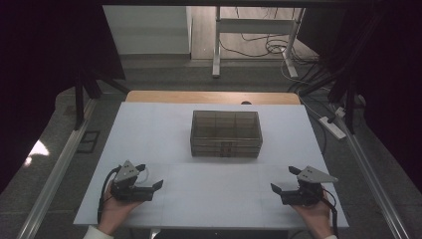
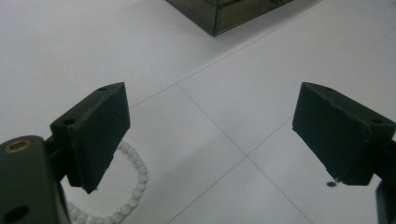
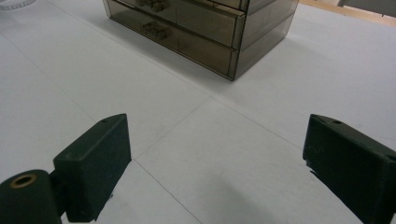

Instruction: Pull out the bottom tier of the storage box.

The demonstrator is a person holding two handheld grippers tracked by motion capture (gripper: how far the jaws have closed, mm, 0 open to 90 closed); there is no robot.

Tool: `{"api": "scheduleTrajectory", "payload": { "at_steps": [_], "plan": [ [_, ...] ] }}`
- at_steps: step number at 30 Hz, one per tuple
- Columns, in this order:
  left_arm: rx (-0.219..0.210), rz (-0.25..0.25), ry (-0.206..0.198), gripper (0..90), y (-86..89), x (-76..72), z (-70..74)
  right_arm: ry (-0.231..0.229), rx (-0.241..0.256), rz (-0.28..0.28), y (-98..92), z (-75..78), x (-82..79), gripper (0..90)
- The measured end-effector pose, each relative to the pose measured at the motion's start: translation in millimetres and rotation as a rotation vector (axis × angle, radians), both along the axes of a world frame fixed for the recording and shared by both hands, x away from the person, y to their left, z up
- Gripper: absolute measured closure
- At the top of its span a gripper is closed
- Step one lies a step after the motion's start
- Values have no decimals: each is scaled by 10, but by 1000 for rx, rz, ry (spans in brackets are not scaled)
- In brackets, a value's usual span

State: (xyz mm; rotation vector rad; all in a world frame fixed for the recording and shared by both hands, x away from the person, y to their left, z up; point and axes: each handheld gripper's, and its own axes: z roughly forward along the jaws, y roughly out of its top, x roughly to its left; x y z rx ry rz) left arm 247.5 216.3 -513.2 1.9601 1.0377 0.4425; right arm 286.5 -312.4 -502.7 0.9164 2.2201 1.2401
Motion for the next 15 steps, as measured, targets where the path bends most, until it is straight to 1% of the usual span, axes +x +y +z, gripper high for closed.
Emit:
{"api": "scheduleTrajectory", "payload": {
  "at_steps": [6,10,11,15],
  "plan": [
    [3,-9,-2,116,-10,6,-4,1,-10,-3,83,-27,13,77],
    [1,-6,-4,118,-3,3,-4,-1,-16,8,147,-33,17,78],
    [0,-4,-4,118,-1,2,-3,-2,-25,18,187,-35,18,78],
    [-3,-2,-3,118,0,-3,-2,-4,-26,29,241,-34,14,79]
  ]
}}
